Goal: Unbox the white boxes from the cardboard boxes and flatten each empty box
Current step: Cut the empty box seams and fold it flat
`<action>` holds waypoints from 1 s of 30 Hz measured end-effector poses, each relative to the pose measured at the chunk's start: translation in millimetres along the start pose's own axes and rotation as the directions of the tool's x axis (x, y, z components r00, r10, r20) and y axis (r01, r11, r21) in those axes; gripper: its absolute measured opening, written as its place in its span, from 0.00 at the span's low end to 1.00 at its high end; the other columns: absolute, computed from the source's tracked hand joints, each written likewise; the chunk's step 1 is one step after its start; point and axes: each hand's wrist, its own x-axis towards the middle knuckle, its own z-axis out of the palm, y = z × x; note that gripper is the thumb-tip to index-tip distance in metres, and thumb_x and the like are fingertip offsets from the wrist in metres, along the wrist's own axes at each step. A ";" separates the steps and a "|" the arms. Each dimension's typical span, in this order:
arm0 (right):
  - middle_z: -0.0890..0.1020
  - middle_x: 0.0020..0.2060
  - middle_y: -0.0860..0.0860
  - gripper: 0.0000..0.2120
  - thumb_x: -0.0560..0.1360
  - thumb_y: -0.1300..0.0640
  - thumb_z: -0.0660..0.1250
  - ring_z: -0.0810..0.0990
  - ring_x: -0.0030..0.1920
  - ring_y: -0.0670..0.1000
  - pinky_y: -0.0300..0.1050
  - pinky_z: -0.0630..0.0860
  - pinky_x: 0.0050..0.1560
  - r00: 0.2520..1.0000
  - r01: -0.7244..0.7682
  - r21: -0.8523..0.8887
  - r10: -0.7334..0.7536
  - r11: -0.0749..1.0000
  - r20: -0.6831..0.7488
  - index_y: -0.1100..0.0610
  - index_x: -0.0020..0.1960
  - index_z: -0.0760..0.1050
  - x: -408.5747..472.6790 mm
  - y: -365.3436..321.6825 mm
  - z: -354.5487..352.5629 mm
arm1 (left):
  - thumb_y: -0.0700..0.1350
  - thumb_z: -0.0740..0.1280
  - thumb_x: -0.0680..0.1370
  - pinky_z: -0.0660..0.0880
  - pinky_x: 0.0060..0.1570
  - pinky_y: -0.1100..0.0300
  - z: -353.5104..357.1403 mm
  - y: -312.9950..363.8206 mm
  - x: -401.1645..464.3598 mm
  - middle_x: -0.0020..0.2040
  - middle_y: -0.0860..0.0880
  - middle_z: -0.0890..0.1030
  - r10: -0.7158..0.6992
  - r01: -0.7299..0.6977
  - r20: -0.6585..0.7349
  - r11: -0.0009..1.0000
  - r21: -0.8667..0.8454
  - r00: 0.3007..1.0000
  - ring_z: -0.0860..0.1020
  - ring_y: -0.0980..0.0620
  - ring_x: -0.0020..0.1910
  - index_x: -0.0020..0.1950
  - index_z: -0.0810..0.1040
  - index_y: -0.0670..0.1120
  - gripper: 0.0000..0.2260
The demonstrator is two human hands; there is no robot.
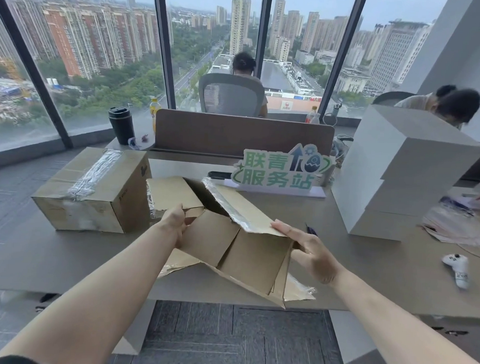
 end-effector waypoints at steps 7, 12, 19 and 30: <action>0.75 0.67 0.49 0.27 0.74 0.75 0.66 0.75 0.67 0.49 0.32 0.64 0.71 0.930 0.110 -0.363 -0.225 0.925 -0.291 0.53 0.67 0.77 10.4 18.9 9.9 | 0.63 0.55 0.80 0.74 0.36 0.57 10.2 2.9 -14.0 0.46 0.44 0.81 -0.002 -0.003 0.126 0.999 0.042 0.992 0.78 0.47 0.38 0.57 0.77 0.53 0.19; 0.78 0.64 0.56 0.28 0.69 0.77 0.70 0.80 0.62 0.57 0.32 0.68 0.67 0.819 0.213 -0.479 -0.423 0.852 -0.388 0.56 0.64 0.80 19.8 1.8 -10.4 | 0.73 0.55 0.75 0.77 0.40 0.54 24.2 11.2 -25.2 0.58 0.42 0.81 0.097 -0.095 0.259 0.995 -0.018 0.961 0.82 0.44 0.48 0.70 0.72 0.62 0.28; 0.81 0.59 0.62 0.13 0.74 0.67 0.69 0.85 0.52 0.61 0.52 0.83 0.47 0.586 0.326 -0.802 -0.773 0.500 -0.244 0.60 0.58 0.83 26.2 -58.7 -63.1 | 0.71 0.62 0.72 0.78 0.48 0.52 49.0 47.8 -45.6 0.49 0.45 0.86 0.222 -0.236 0.439 0.972 -0.024 0.871 0.83 0.44 0.46 0.45 0.86 0.58 0.21; 0.81 0.59 0.62 0.17 0.78 0.70 0.61 0.84 0.55 0.58 0.52 0.84 0.42 0.647 0.500 -0.775 -0.762 0.386 0.037 0.55 0.56 0.83 36.9 -3.0 26.9 | 0.71 0.64 0.70 0.68 0.64 0.47 -19.3 1.6 5.4 0.58 0.45 0.79 0.044 -0.119 0.211 0.927 0.355 0.977 0.75 0.42 0.60 0.64 0.72 0.53 0.30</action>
